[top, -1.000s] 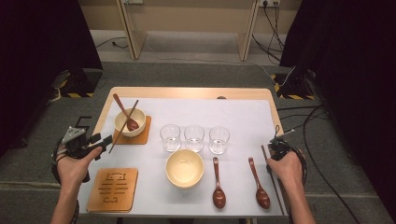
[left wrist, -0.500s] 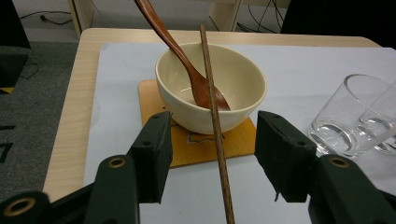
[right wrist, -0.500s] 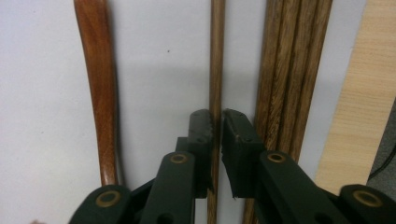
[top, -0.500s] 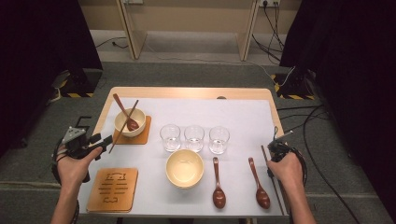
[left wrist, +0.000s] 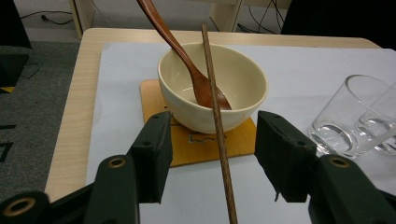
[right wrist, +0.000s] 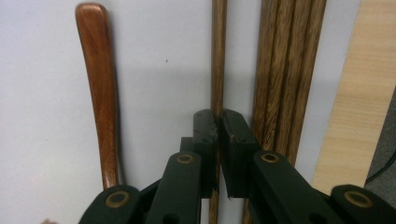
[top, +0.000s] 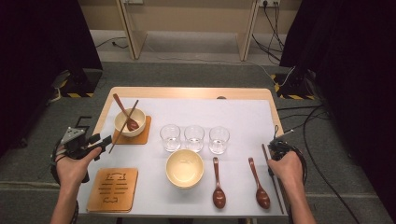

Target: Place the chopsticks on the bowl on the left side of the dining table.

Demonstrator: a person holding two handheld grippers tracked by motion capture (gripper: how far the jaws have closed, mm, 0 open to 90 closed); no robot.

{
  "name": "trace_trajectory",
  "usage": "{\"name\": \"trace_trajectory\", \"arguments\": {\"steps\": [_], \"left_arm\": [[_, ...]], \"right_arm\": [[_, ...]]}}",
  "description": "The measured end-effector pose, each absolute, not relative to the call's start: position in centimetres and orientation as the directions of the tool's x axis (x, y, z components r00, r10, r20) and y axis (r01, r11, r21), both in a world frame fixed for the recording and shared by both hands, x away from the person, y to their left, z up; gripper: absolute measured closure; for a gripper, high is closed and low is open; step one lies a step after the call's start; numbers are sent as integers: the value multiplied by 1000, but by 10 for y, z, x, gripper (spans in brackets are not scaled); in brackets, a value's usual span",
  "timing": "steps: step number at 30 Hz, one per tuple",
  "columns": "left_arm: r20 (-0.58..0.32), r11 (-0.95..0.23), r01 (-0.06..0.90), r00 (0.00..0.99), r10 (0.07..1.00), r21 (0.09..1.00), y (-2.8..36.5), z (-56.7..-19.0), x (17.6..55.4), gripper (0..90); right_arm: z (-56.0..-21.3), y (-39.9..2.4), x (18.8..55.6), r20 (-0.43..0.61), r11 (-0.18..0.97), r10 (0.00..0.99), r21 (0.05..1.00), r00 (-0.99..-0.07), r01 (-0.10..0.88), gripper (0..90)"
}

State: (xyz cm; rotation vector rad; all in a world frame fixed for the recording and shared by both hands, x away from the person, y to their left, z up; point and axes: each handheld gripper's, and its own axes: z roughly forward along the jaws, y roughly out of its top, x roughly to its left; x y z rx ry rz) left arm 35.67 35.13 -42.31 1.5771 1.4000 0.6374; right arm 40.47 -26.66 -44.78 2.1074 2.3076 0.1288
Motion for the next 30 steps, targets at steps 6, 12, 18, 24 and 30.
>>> {"name": "trace_trajectory", "arguments": {"steps": [6, 12, 18, 24, 30], "left_arm": [[-182, 54, 484, 223, 958, 873, 353, -422, 355, 453], [-186, 60, 482, 218, 958, 874, 354, -422, 354, 451], [-187, 62, 481, 218, 958, 875, 355, -422, 353, 450], [-186, 60, 482, 218, 958, 874, 355, -421, 353, 448], [-186, 62, 480, 216, 958, 875, 355, -421, 352, 448]], "right_arm": [[-438, -265, 409, 50, 84, 995, 110, -90, 990, 854], [-426, -262, 414, 50, 89, 994, 165, -98, 982, 854], [-418, -259, 418, 51, 91, 993, 208, -104, 974, 854], [-411, -255, 421, 51, 102, 991, 260, -120, 960, 854], [-405, -250, 424, 45, 112, 990, 302, -132, 947, 854]]}}
